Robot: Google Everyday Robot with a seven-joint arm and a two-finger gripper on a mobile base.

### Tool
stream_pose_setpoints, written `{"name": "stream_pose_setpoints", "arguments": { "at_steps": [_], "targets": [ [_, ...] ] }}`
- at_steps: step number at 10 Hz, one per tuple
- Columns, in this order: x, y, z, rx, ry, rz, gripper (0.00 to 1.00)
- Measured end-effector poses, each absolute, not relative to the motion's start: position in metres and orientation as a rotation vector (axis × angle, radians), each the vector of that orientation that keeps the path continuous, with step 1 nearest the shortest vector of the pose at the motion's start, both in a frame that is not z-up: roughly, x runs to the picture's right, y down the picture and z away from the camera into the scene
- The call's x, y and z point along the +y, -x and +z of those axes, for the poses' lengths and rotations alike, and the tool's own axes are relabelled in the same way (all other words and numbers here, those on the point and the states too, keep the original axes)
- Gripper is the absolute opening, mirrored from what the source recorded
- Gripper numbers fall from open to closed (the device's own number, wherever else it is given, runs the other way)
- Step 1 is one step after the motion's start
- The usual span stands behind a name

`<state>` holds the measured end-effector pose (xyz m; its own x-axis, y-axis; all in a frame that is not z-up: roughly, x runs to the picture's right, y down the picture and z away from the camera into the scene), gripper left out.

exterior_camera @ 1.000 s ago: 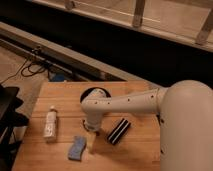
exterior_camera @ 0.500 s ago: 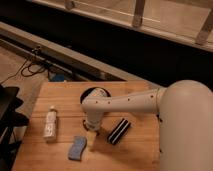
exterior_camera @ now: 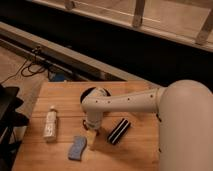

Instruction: Place the pepper in the ceramic cup

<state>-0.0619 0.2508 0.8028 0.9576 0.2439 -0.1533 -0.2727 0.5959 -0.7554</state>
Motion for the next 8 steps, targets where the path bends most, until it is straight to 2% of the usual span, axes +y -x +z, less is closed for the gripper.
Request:
{"name": "stream_pose_setpoints", "arguments": {
  "at_steps": [1, 3, 6, 8],
  "targets": [
    [0.2498, 0.0616, 0.8032, 0.035, 0.88, 0.301, 0.58],
    [0.2491, 0.0611, 0.8022, 0.034, 0.882, 0.304, 0.34],
    [0.2497, 0.0589, 0.8011, 0.039, 0.886, 0.304, 0.05],
    [0.2427, 0.0621, 0.8049, 0.021, 0.865, 0.307, 0.0]
  ]
}}
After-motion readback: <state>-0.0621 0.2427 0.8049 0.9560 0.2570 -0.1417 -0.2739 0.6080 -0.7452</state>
